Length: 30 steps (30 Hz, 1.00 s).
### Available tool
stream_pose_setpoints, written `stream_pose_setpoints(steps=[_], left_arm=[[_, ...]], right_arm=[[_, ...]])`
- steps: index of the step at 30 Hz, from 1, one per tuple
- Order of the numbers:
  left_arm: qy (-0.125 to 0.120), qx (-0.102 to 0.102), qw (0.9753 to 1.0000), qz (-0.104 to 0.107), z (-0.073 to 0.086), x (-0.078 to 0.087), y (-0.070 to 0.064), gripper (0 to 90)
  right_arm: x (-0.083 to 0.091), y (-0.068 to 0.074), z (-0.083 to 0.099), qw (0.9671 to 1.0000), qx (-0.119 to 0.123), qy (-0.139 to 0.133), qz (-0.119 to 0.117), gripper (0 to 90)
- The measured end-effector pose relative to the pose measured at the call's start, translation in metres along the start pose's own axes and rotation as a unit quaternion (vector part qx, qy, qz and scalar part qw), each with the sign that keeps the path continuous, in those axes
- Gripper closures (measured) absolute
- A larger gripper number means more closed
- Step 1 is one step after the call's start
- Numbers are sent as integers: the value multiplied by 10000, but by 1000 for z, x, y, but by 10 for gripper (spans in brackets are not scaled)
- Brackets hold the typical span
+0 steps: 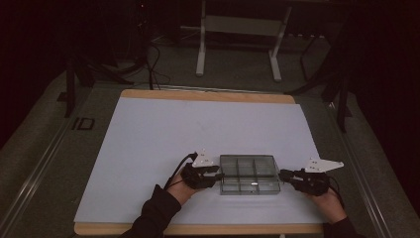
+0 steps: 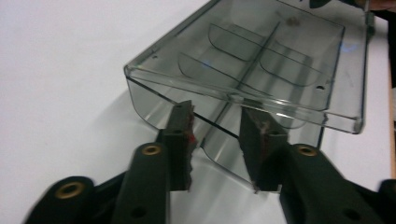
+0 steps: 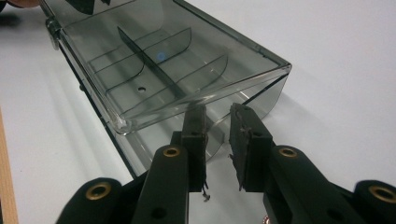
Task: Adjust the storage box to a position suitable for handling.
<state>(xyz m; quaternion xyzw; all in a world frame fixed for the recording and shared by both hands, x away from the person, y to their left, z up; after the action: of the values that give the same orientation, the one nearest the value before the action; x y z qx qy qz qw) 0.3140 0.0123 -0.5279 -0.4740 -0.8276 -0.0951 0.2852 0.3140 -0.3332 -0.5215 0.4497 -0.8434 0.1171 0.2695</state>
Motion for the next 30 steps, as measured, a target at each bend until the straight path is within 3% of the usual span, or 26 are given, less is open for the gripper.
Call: stream_pose_setpoints(steps=[6, 17, 19, 30], left_arm=[[1, -110, 9999, -32, -6, 0, 0, 647], [-97, -80, 9998, -163, -13, 1, 3, 645], [-183, -28, 9997, -166, -15, 2, 4, 609], [-291, -278, 9986, -335, -27, 4, 6, 666]], right_arm=[[1, -1, -4, 9999, 53, -100, 12, 731], [1, -4, -13, 9996, 79, -263, 65, 724], [1, -4, -15, 9996, 86, -270, 73, 724], [2, -6, -23, 9990, 122, -409, 160, 764]])
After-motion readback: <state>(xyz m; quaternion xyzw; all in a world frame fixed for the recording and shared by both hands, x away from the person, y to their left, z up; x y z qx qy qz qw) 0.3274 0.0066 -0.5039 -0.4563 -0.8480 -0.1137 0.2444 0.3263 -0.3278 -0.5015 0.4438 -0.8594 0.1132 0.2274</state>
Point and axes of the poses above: each handheld gripper's, and its own axes: x roughly backward along the jaws, z roughly out of its underside, y roughly to its left, the point moved 3 cm from there along -x, roughly forward along the jaws, and after that the axes turned 1 degree about -y, right-handed, at the moved point
